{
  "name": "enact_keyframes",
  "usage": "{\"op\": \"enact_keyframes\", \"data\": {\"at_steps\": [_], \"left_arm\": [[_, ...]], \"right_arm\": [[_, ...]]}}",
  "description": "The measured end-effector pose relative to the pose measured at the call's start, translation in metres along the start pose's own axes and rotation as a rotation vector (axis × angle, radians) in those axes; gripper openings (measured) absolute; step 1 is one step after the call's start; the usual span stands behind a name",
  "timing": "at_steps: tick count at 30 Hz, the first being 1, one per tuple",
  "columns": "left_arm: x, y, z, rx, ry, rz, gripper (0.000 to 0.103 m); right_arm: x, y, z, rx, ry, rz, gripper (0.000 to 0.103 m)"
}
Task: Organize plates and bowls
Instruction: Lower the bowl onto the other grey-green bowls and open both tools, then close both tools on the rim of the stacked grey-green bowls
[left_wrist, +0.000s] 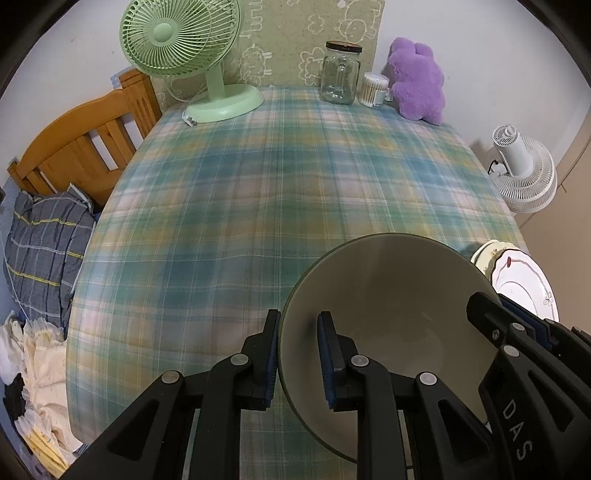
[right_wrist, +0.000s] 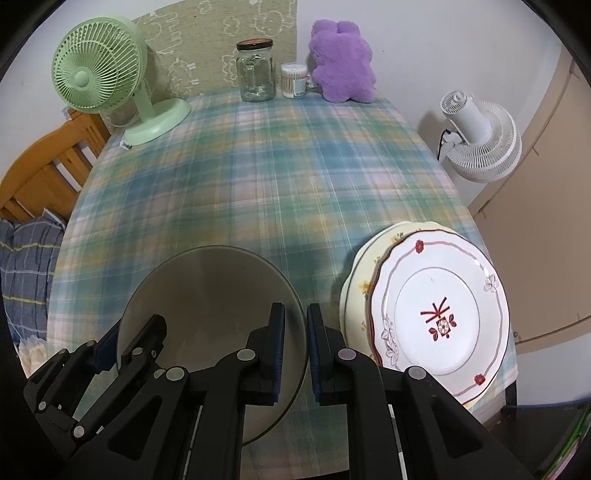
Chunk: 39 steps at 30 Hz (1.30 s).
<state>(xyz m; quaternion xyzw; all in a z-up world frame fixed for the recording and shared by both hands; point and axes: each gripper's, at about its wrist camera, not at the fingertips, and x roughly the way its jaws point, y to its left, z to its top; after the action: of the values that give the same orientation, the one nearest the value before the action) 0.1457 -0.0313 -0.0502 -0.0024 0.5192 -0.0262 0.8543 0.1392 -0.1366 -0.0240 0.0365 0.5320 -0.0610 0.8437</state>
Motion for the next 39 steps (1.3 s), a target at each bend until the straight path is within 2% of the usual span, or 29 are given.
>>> {"op": "enact_keyframes", "data": {"at_steps": [5, 13, 15, 17, 19, 21, 26, 32, 39], "left_arm": [[-0.002, -0.003, -0.001, 0.024, 0.004, -0.002, 0.018], [-0.009, 0.0, -0.002, 0.031, 0.028, -0.079, 0.041], [-0.014, 0.0, -0.002, 0.042, 0.028, -0.098, 0.051], [-0.017, 0.001, -0.001, 0.044, 0.023, -0.112, 0.058], [-0.021, 0.001, 0.0, 0.047, 0.011, -0.135, 0.063], [-0.022, 0.002, 0.0, 0.047, 0.005, -0.142, 0.07], [-0.023, 0.003, -0.001, 0.035, 0.007, -0.176, 0.081], [-0.011, 0.0, -0.003, 0.015, 0.028, -0.211, 0.086], [0.007, 0.001, -0.007, -0.067, 0.073, -0.147, 0.086]], "right_arm": [[0.002, 0.0, 0.0, 0.004, 0.008, -0.003, 0.015], [-0.004, -0.005, -0.003, 0.006, -0.003, 0.022, 0.017], [-0.01, -0.005, -0.003, -0.006, -0.012, 0.011, 0.018], [-0.015, -0.008, -0.002, -0.008, -0.016, 0.01, 0.025], [-0.022, -0.012, -0.002, -0.004, -0.031, 0.006, 0.054], [-0.03, -0.018, -0.002, 0.016, -0.062, 0.003, 0.067], [-0.034, -0.029, -0.001, 0.022, -0.069, -0.001, 0.068], [-0.018, -0.045, -0.003, 0.047, -0.027, 0.07, 0.071], [0.006, -0.054, 0.003, 0.045, 0.024, 0.15, 0.075]]}}
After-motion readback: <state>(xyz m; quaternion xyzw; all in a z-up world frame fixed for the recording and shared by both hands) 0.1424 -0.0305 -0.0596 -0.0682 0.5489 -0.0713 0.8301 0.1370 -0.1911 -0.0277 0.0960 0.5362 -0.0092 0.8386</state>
